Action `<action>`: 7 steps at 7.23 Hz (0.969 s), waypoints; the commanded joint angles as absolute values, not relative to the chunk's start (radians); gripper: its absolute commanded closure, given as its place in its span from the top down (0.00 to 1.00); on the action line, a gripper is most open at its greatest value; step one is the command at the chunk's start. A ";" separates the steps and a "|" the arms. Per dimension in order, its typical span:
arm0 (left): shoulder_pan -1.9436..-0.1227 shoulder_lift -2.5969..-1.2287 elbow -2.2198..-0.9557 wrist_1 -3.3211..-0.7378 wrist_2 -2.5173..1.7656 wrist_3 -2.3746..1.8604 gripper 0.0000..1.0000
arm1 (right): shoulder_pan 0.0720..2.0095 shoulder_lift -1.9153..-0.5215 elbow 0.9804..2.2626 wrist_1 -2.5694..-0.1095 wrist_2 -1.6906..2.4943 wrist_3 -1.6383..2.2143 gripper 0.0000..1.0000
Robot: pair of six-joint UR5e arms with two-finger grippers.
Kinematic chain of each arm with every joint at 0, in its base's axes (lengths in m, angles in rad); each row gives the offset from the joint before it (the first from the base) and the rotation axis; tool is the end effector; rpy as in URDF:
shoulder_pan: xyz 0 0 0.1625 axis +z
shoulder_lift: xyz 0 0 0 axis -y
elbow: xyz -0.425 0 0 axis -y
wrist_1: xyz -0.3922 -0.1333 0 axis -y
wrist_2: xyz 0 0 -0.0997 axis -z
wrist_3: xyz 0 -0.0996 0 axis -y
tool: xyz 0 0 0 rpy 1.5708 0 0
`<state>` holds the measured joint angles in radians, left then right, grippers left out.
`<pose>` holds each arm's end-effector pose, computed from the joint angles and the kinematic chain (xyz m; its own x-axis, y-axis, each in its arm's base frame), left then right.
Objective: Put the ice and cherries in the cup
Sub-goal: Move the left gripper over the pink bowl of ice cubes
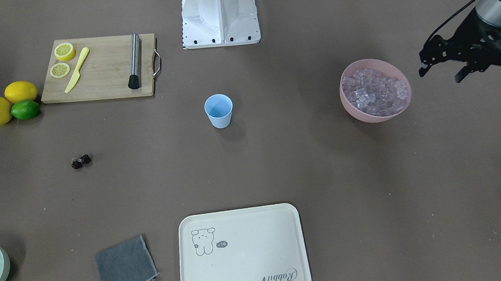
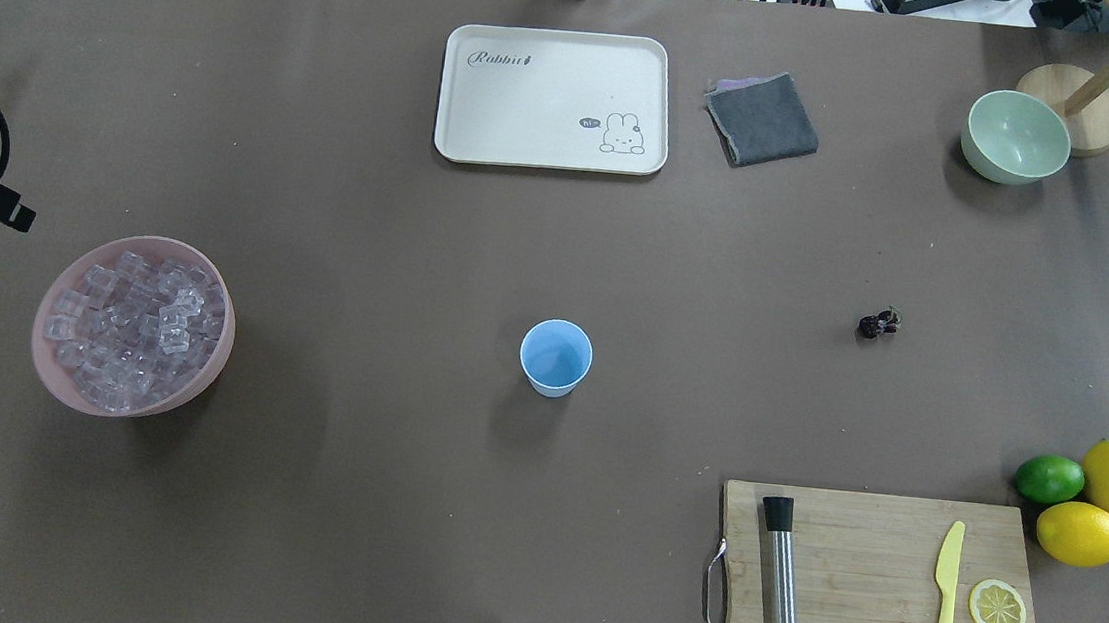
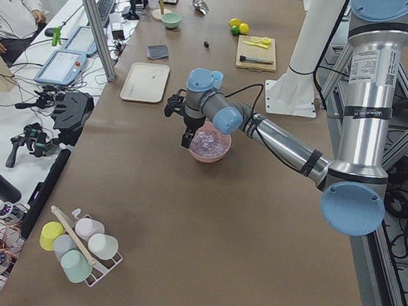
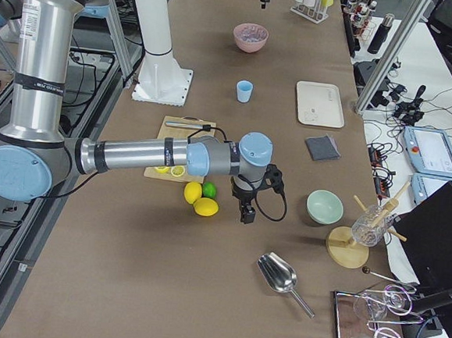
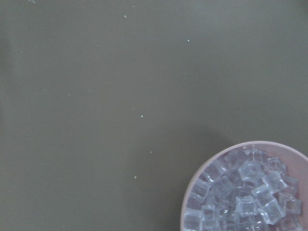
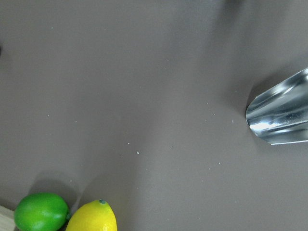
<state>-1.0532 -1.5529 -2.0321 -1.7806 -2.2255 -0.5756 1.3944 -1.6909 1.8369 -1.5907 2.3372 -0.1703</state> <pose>0.1713 -0.4477 0.4213 0.6385 0.2234 -0.7365 -0.0541 0.9676 0.2466 -0.0149 -0.4494 0.5860 0.6544 -0.3747 0.6568 0.2892 0.9266 0.2406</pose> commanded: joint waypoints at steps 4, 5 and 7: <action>-0.821 -1.607 -2.022 -1.784 -2.057 -0.660 0.89 | 1.394 -1.695 1.835 -1.591 2.336 -0.172 1.00; -0.802 -1.626 -2.002 -1.784 -2.051 -0.660 0.88 | 1.393 -1.695 1.835 -1.591 2.336 -0.173 1.00; -0.779 -1.664 -1.974 -1.784 -2.051 -0.660 0.84 | 1.393 -1.698 1.835 -1.591 2.336 -0.172 1.00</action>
